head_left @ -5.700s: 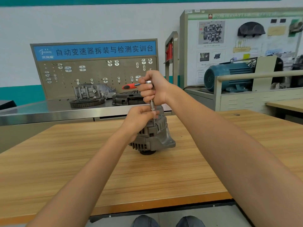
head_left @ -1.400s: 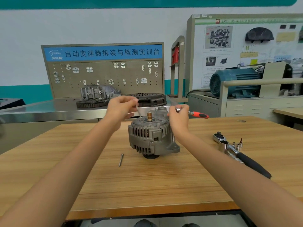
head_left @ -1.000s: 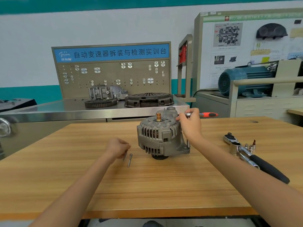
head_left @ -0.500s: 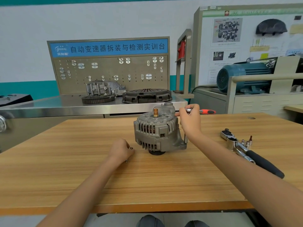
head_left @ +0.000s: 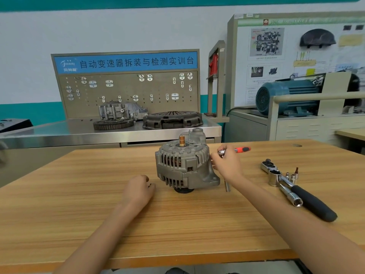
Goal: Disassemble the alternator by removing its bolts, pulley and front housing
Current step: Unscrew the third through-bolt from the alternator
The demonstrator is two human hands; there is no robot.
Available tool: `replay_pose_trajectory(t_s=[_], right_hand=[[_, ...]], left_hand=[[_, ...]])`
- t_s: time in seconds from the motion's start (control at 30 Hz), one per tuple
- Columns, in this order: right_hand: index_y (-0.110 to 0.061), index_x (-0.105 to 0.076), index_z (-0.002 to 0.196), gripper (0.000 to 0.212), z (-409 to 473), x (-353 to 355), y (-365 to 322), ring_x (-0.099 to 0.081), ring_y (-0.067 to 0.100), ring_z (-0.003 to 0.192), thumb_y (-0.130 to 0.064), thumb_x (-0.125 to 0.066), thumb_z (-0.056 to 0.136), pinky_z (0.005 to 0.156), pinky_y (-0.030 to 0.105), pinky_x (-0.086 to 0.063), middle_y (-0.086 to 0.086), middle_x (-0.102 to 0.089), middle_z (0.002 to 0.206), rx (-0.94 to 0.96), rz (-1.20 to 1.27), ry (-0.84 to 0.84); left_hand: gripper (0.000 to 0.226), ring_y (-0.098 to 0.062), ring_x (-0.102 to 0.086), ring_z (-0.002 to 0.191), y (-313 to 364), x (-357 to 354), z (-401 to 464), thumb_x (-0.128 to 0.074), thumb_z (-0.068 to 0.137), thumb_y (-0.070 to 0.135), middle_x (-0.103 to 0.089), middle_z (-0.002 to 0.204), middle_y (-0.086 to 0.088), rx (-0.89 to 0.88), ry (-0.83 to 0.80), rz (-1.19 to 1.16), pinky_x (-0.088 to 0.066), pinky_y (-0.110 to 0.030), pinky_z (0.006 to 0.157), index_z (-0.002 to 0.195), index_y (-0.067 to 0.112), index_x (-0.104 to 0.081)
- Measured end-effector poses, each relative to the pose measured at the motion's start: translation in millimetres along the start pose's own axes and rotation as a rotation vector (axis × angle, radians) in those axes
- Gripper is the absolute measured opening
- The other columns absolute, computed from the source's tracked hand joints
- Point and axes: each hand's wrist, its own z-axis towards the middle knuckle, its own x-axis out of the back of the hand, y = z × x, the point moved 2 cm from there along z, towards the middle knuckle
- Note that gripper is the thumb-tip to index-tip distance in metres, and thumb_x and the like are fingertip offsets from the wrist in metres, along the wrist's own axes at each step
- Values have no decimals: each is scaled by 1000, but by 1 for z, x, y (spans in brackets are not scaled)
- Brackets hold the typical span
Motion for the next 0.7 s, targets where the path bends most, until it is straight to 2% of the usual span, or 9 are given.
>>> replay_pose_trajectory(t_s=[0.1,0.2,0.27,0.3,0.37,0.43,0.5,0.63,0.7], right_hand=[[-14,-45,96,11,-4,-9,3,-54,14,67,-14,-54,89,47,15,-38,-3,-54,74,27,-54,7],[-15,-43,96,10,-6,-11,5,-49,10,63,-12,-51,91,38,9,-35,-1,-51,75,-17,52,-13],[-16,-42,96,9,-7,-11,6,-48,9,65,-11,-50,93,36,6,-34,0,-49,77,-92,163,-50],[-16,-43,96,9,-7,-11,6,-48,9,68,-12,-50,93,35,6,-33,0,-49,80,-131,208,-67],[-18,-45,92,8,-7,-11,6,-48,10,73,-12,-50,93,35,7,-35,1,-49,84,-179,269,-75],[-19,-45,88,10,-7,-13,5,-48,12,74,-11,-51,92,38,10,-37,0,-49,85,-192,290,-56],[-20,-45,87,12,-8,-14,5,-47,13,72,-10,-51,91,38,11,-37,1,-49,85,-193,312,-38],[-20,-44,86,13,-11,-14,6,-49,12,70,-9,-50,91,36,11,-38,2,-50,84,-186,376,5],[-20,-45,85,13,-13,-14,5,-53,16,74,-10,-51,91,47,21,-46,4,-53,84,-195,401,31]], left_hand=[[44,-30,-53,116,4,2,-4,-49,96,26,-54,130,-19,22,58,-108,-42,-32,93,132,1,-48],[48,-29,-45,127,11,7,-9,-43,99,29,-45,139,-19,-3,133,-285,-38,-37,104,139,4,-40],[44,-22,-42,130,22,13,-16,-37,101,28,-44,143,-11,-111,214,-491,-38,-43,107,141,11,-39],[41,-17,-40,131,29,17,-21,-35,101,28,-44,144,-5,-177,247,-592,-36,-42,109,141,17,-40],[40,-3,-29,135,46,20,-33,-36,99,37,-36,148,9,-260,251,-712,-24,-30,113,139,33,-36],[62,6,-13,135,62,18,-41,-36,86,61,-17,154,17,-236,162,-790,-13,-23,108,143,39,-26],[92,3,-3,139,72,13,-44,-37,69,75,3,157,18,-173,80,-837,-10,-26,108,149,35,-14],[116,-8,3,144,81,13,-39,-41,56,82,18,155,17,-118,25,-819,-11,-36,114,151,29,-1],[121,-10,5,145,82,11,-35,-45,54,82,19,155,15,-129,25,-795,-11,-37,114,151,27,2]])
